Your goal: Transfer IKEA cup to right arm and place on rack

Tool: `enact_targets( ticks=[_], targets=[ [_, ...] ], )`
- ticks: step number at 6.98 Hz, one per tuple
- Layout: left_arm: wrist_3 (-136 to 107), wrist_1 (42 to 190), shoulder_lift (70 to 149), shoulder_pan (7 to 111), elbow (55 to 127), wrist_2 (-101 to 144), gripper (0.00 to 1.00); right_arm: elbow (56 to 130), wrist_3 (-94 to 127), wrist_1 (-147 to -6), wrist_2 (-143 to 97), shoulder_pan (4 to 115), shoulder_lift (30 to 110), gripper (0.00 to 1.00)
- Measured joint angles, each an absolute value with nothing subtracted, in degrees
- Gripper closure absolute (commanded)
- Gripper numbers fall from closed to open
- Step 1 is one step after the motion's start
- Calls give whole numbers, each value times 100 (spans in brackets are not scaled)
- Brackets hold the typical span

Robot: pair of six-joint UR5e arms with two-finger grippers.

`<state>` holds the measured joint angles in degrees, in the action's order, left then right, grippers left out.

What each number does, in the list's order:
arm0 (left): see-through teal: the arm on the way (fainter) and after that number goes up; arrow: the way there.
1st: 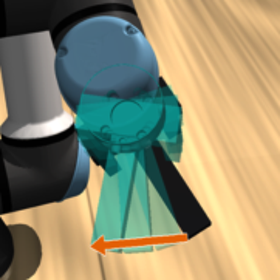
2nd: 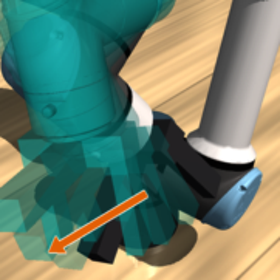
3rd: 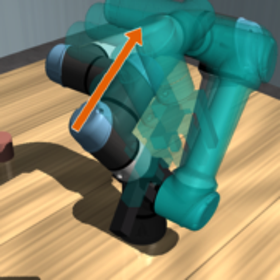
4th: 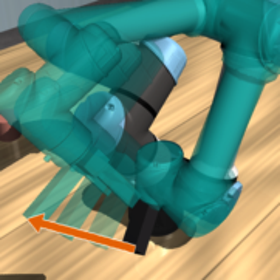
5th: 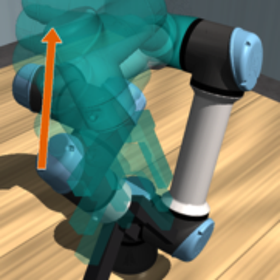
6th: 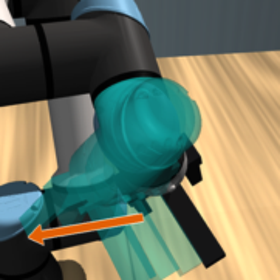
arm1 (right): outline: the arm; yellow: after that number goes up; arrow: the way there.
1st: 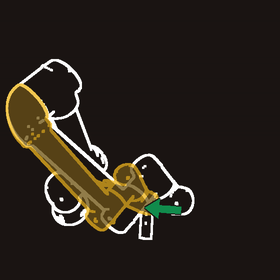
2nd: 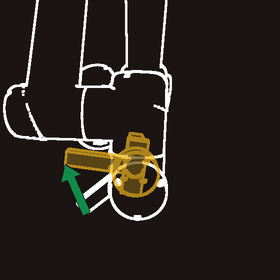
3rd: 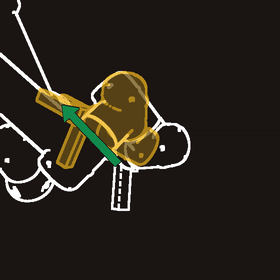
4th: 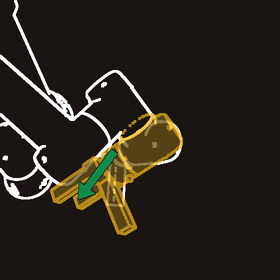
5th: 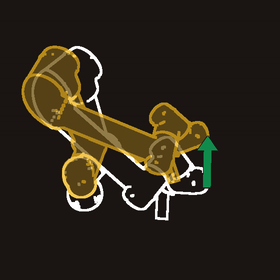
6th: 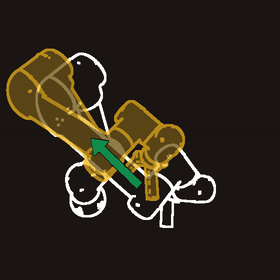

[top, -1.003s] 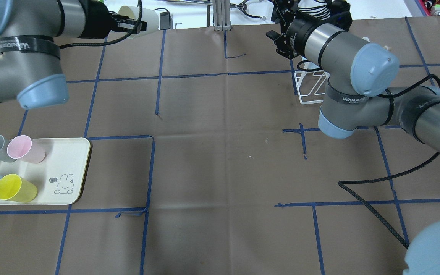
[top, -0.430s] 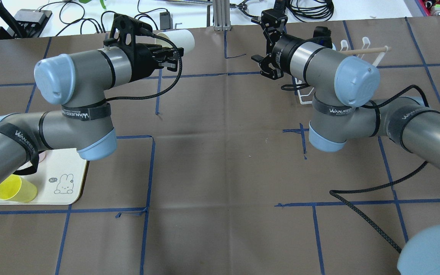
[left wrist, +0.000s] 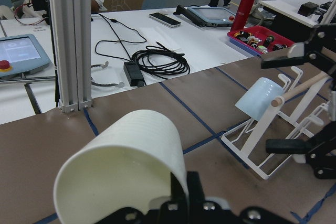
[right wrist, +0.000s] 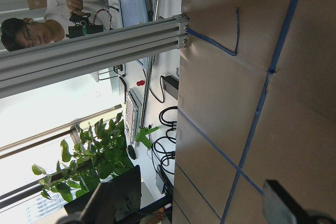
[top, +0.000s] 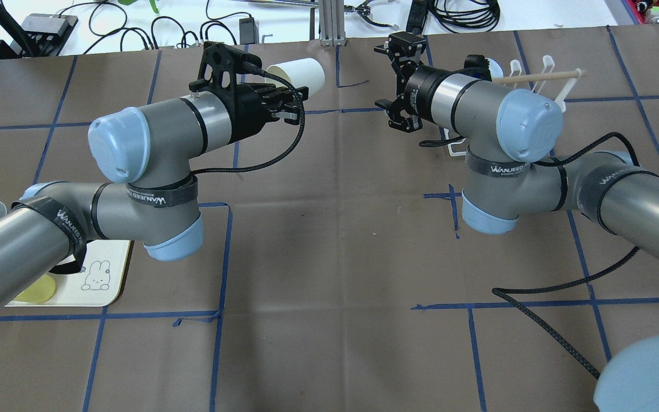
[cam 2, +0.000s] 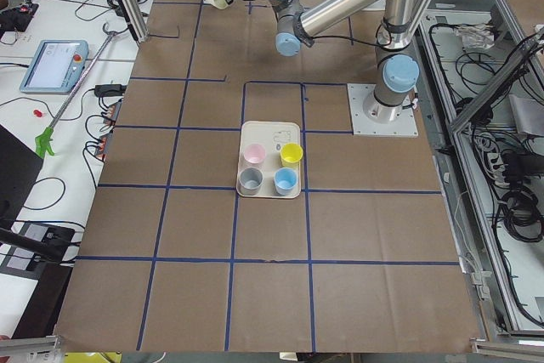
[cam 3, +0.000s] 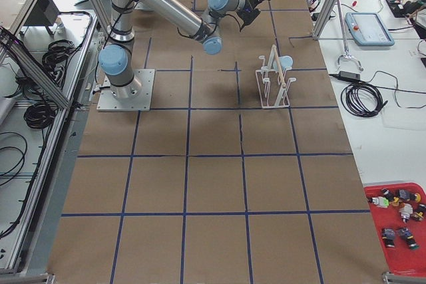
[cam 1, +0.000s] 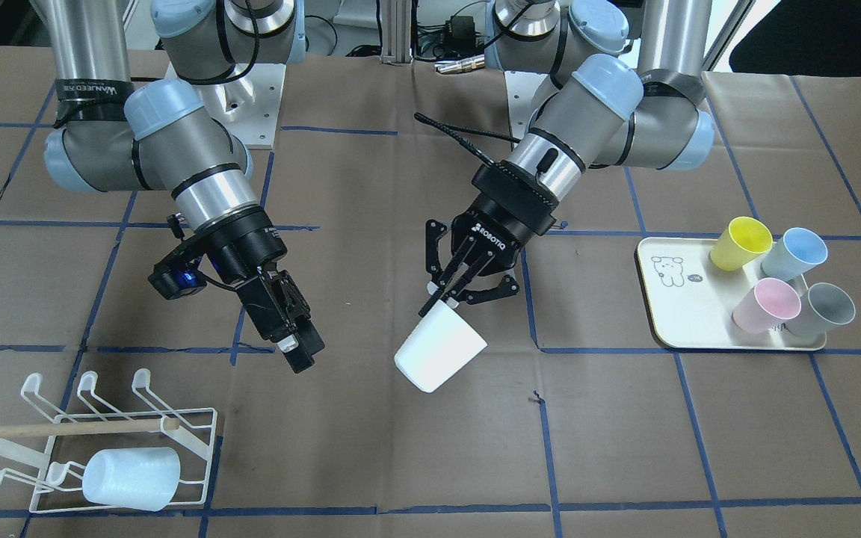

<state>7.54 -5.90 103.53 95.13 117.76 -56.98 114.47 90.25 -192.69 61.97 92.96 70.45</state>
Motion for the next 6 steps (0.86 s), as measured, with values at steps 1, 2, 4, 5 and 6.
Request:
enact_targets(
  ticks=[1, 2, 4, 5, 6],
  targets=[
    [542, -700, 10369, 9647, 11811, -5829, 100, 11446, 8880, -19282, 6131, 9297, 7039, 1],
    [438, -819, 10444, 9745, 11820, -5886, 100, 11444, 8719, -19302, 5931, 9298, 7035, 1],
    [197, -1435, 10800, 9843, 11802, -5876, 100, 11447, 8604, -19447, 5587, 9299, 7021, 1],
    [57, -1659, 10900, 9868, 11790, -5865, 100, 11443, 8581, -19503, 5332, 9288, 6995, 1],
    [-7, -1749, 10915, 9881, 11788, -5860, 100, 11441, 8528, -19506, 5051, 9256, 6959, 1]
  ],
)
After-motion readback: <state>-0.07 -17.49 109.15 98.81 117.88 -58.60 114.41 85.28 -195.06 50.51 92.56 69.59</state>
